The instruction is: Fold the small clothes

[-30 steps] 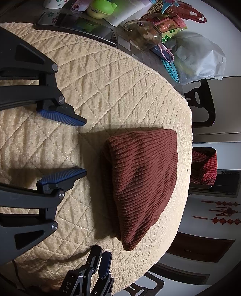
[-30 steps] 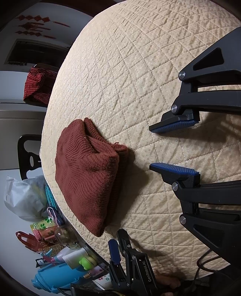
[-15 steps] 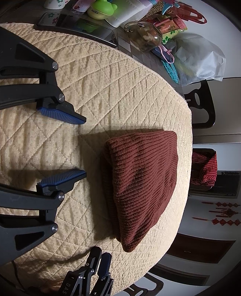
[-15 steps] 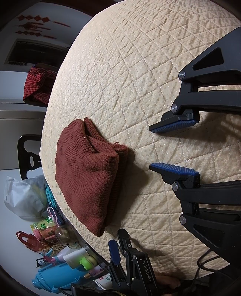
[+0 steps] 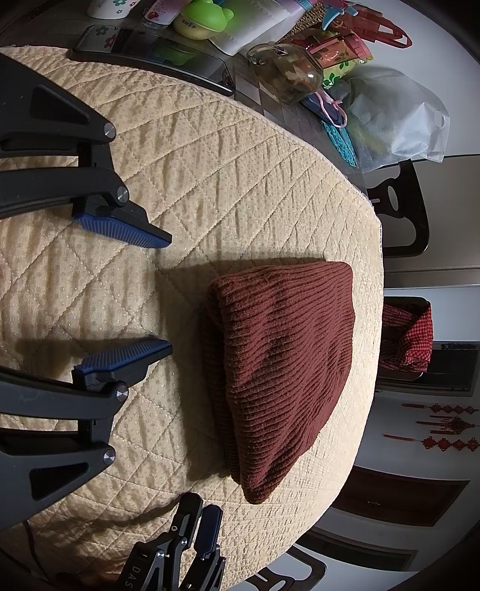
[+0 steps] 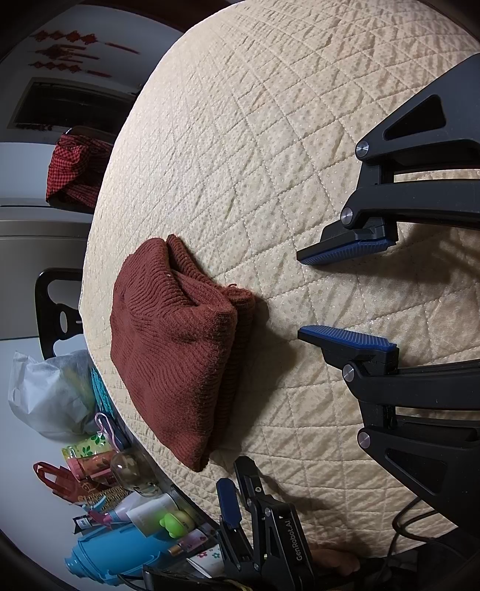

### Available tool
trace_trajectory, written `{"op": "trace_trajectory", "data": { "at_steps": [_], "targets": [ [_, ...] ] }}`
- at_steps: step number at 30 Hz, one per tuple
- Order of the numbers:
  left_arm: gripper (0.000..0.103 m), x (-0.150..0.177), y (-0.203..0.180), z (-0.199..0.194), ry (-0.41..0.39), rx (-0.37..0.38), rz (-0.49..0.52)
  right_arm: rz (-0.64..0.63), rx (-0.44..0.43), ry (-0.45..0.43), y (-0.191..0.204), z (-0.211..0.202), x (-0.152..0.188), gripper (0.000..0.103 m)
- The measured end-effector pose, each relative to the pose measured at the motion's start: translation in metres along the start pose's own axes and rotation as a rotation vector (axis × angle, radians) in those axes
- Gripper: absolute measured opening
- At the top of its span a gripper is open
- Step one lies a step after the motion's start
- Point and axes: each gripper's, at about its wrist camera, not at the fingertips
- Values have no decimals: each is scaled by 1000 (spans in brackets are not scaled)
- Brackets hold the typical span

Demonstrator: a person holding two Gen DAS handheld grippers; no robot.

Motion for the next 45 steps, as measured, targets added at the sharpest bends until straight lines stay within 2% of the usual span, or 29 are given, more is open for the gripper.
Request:
{"op": "trace_trajectory", "data": {
  "at_steps": [45],
  "targets": [
    [62,1,6,0,5,-13,-11,3,-3,0,-1,0,0,36]
  ]
}}
Point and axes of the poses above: each gripper's, at about its wrist camera, not at the fingertips, and z roughly the way its jaws point, y to its left, x to its underside, and after that the axes turned 5 degrees about z, right-handed
